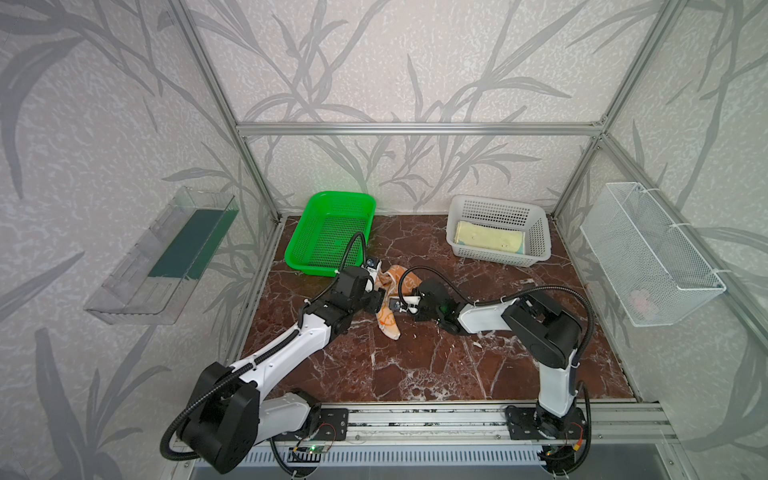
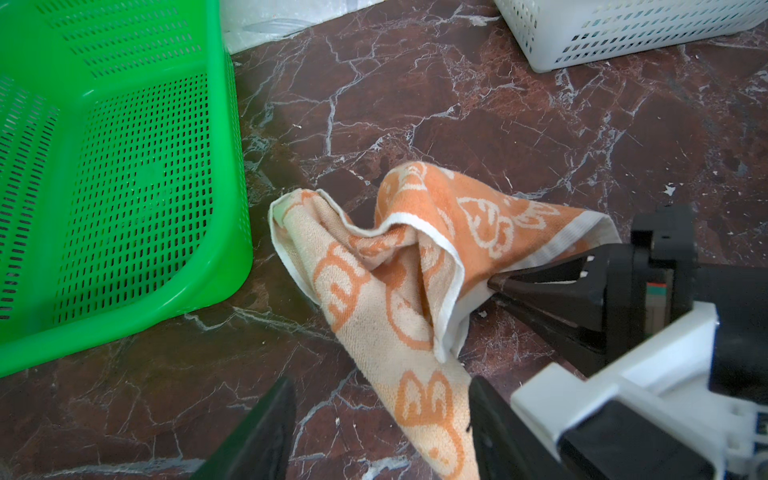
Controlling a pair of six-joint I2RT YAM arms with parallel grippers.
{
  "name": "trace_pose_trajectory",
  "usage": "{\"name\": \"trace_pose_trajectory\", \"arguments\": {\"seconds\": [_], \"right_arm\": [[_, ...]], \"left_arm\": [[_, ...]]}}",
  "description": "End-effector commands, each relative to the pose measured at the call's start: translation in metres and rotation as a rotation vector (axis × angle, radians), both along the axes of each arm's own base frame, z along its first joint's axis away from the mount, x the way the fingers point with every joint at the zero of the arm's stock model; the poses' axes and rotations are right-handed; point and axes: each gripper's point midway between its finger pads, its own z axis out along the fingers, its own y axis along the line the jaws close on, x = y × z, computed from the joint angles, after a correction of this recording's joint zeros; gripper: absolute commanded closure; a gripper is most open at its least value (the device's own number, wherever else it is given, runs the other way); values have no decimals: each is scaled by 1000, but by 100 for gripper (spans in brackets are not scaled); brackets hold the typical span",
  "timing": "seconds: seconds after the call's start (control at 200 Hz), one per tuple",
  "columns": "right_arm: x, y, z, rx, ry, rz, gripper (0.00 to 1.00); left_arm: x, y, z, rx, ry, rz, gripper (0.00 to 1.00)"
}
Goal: Fold and stack the towels
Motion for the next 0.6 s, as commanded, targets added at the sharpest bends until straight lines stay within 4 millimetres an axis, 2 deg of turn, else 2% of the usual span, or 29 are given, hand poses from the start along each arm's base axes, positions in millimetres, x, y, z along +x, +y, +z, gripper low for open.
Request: {"name": "trace_pose_trajectory", "arguments": {"seconds": [0.0, 0.22, 0.47, 0.595], "right_arm": [[11, 6, 21, 62, -21, -29, 97], [8, -5, 46, 141, 66, -62, 100], [-7, -23, 62, 156, 245, -72, 100], [-8, -34, 67, 159, 326, -114, 100]], "left_arm": [[3, -1, 12, 10, -30, -4, 33], [8, -3, 17, 43, -46, -33, 33], [12, -8, 21, 179, -93, -157, 33], [12, -7, 37, 257, -181, -220, 33]]}}
